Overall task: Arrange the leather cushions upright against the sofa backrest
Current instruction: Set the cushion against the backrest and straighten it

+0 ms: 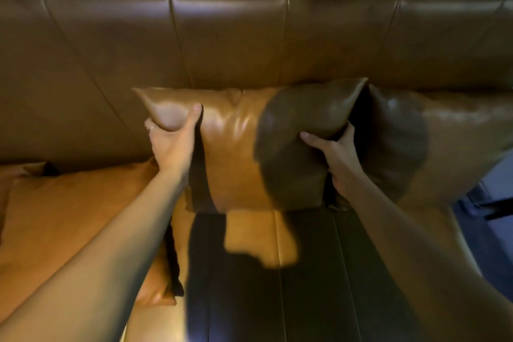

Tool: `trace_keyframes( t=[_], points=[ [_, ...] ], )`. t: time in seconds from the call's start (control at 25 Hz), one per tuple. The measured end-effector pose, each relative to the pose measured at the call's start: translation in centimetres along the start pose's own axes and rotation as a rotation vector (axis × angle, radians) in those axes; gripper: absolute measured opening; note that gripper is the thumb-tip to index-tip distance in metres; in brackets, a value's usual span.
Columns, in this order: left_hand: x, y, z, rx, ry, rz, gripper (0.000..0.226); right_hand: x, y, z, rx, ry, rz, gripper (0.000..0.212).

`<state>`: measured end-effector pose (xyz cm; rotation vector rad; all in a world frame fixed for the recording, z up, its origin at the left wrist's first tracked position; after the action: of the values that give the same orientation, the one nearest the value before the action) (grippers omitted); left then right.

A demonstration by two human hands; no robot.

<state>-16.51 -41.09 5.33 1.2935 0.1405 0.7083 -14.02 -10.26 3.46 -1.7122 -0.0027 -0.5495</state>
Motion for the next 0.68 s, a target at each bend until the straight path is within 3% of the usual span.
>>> trace_keyframes(
  t=[0.2,0.36,0.52,0.68],
  points=[
    [-0.6,-0.4,-1.4,0.014,-0.152,0.053,0.126,-0.8,1.0,0.1,0.011,0.027,-0.142,0.11],
    [-1.5,0.3,-1.3,0.055,-0.1,0.049,0.131,-0.9,0.9,0.0,-0.014,0.046,-0.088,0.109],
    [-2.5,-0.2,-1.3,0.075,-0.156,0.072,0.134,-1.2,2.0,-0.9,0.005,0.049,-0.098,0.114],
    [-2.6,-0.5,-1.2,0.095,-0.072,0.051,0.135,-1.3,2.5,-0.8,0.035,0.073,-0.059,0.115]
  ],
)
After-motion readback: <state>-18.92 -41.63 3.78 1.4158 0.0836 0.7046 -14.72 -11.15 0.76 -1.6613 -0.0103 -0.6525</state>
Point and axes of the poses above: each hand's wrist, its own x-axis away from the middle knuckle, its own z-axis out of the back of the hand, y = z × x, the point moved 3 cm from there along -x, towards the middle knuckle, and after that the axes turned 5 degrees about -x, right-handed, at the moved point
